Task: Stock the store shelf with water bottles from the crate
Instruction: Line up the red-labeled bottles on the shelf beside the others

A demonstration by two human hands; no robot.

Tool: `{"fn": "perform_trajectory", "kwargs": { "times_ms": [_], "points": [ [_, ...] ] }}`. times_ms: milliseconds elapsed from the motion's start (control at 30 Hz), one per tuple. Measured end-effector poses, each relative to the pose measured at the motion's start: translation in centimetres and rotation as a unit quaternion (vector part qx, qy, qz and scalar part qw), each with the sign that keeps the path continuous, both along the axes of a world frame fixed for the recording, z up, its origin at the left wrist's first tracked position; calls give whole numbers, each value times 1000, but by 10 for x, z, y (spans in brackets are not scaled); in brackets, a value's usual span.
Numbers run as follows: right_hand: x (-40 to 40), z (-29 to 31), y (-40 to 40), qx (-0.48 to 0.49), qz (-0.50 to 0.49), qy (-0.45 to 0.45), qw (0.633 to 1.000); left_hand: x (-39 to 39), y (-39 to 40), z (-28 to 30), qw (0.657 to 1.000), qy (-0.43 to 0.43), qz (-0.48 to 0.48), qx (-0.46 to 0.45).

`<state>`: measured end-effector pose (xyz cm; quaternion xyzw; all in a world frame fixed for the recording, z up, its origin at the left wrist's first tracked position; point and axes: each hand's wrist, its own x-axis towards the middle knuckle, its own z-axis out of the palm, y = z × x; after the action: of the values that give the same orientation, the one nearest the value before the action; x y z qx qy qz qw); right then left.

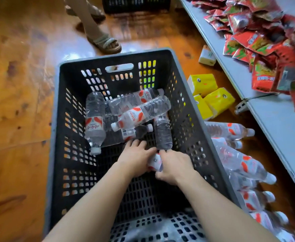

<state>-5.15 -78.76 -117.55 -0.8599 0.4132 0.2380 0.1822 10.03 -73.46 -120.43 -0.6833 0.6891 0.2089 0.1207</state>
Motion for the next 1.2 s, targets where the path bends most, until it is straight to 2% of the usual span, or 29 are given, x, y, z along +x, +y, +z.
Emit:
{"fn": "perform_trajectory", "kwargs": {
  "times_ms": [133,233,333,433,633,767,900,967,1033,1200],
  "points": [
    [1,44,2,-80,41,-81,993,18,5,33,997,61,37,14],
    [-4,87,4,-108,63,-128,984,19,10,68,985,151,75,24],
    [-17,135,1,-116,74,-146,980,13,15,112,972,223,78,-17],
    [-42,191,0,-98,27,-193,976,-4,19,156,960,262,68,-68],
    [-113,285,6,-86,-88,-271,955,-48,5,242,942,317,24,-106],
    [-165,330,9,-123,-164,-365,908,-89,-9,295,921,368,-13,-127],
    [-215,351,19,-128,-266,-525,798,-139,-17,348,890,436,-30,-131],
    [-241,354,25,-131,-297,-565,759,-166,-20,368,869,471,-42,-144],
    [-264,359,38,-145,-301,-580,743,-195,-25,382,847,503,-50,-162],
    [-305,364,68,-225,-313,-520,762,-275,-29,417,791,587,-71,-155]
  ]
}}
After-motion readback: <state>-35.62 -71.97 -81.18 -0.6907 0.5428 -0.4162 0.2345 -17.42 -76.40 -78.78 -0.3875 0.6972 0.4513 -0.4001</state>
